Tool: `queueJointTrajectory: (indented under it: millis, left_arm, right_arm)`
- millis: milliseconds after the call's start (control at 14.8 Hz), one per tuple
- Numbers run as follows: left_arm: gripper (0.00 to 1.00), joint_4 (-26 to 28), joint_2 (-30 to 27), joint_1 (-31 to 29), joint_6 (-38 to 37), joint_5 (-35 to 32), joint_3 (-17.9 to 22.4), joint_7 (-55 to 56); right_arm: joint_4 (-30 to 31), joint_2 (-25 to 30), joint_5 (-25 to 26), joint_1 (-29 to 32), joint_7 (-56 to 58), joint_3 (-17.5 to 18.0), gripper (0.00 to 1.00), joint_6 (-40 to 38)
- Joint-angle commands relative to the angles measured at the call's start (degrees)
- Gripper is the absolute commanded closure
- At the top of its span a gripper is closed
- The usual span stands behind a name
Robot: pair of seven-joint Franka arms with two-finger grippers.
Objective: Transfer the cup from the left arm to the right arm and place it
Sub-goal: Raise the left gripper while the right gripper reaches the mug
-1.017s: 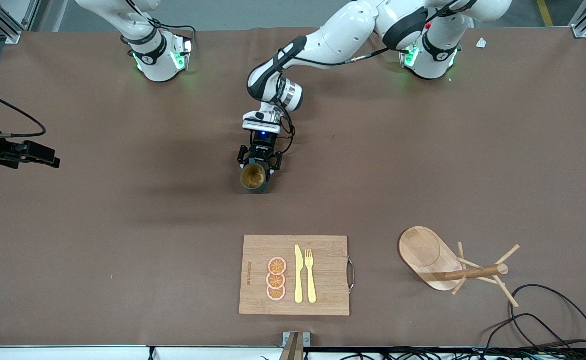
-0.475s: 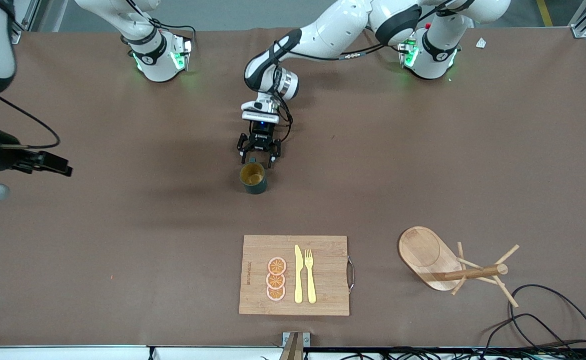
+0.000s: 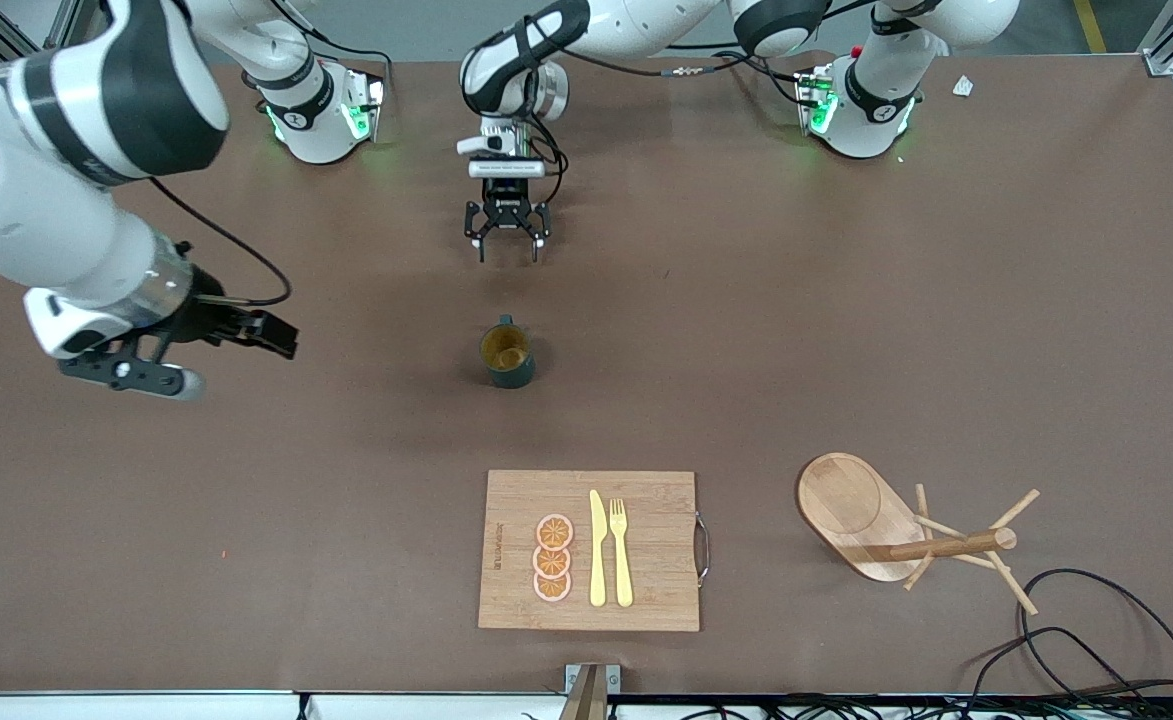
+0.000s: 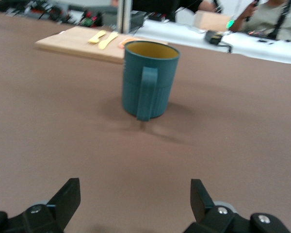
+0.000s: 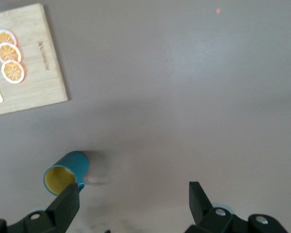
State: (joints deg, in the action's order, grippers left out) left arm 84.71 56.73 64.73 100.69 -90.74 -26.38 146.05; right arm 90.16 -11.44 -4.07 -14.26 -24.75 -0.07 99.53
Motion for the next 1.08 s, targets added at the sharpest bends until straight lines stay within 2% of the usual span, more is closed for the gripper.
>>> queueJointTrajectory:
  millis: [0,68,407,746,1017]
  left_arm:
    - [0.0,1.7,-5.8,-0.7,-0.3,9.2,-0.6,-2.4]
    - [0.0,1.9,-7.5,-0.8,-1.2,12.9,-0.6,-4.6]
    - [0.0,1.9,-19.4,-2.6,-4.2,32.3,-0.6,-18.2]
    - [0.0,1.8,-28.5,-6.8,-9.6,44.0,-0.5,-29.8]
    - [0.0,1.6,-35.4,-11.3,-12.4,51.6,-0.5,-36.4]
  right_arm:
    - [3.9,-0.8,-4.0,-0.3,-0.6,-0.5,0.0,4.1]
    - [5.1,-1.0,-6.1,-0.4,-0.6,-0.5,0.0,5.6]
    - [12.3,-2.4,-6.8,-2.7,-0.6,-0.5,0.0,15.7]
    - [15.5,-5.8,-6.9,-7.1,-0.6,-0.5,0.0,21.5]
    - [23.9,-6.0,-7.3,-11.8,-1.3,-0.5,0.0,34.3]
